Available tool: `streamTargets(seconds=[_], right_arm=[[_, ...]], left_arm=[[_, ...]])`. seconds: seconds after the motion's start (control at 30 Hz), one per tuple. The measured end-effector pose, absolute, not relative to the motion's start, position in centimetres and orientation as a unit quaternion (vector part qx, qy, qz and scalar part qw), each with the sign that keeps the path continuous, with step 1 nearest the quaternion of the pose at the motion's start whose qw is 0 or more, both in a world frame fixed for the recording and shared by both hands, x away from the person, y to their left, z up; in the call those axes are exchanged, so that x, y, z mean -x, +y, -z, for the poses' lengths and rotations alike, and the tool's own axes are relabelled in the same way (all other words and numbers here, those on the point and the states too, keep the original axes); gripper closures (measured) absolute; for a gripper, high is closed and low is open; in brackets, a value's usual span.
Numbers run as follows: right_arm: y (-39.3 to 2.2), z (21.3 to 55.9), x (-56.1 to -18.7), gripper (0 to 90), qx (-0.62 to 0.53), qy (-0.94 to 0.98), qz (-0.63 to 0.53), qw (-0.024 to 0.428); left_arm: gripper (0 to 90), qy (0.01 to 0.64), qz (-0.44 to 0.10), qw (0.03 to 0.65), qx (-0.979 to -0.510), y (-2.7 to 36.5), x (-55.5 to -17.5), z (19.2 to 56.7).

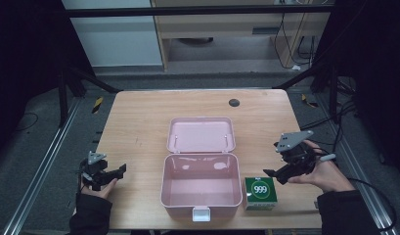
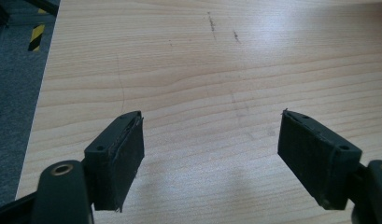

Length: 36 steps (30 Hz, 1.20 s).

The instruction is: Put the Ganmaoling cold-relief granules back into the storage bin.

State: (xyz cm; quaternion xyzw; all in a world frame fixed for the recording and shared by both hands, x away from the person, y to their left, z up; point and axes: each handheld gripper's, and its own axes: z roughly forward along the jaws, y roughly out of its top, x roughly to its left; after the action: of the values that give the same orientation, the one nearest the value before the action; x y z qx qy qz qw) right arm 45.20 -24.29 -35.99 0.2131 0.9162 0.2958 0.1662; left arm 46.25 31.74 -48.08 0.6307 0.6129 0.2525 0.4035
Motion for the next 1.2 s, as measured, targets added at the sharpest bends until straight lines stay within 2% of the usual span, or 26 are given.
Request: streamTargets(seconds=[0.07,0.53,1.2], right_arm=[[-23.9,36.2,-44.9,7.9,-0.200,0.928,-0.276,0.150],[-22.5,37.2,-43.8,4.4,-0.141,0.959,-0.222,0.107],[-20.6,39.9,-43.3,2.2,-0.091,0.973,-0.199,0.069]], left_arm=[[22.0,0.613,-0.253,0.404,-0.631,31.7,-46.3,48.1],[21.9,0.611,-0.252,0.395,-0.639,31.6,-46.4,48.3],[21.8,0.609,-0.252,0.393,-0.642,31.5,-46.5,48.4]])
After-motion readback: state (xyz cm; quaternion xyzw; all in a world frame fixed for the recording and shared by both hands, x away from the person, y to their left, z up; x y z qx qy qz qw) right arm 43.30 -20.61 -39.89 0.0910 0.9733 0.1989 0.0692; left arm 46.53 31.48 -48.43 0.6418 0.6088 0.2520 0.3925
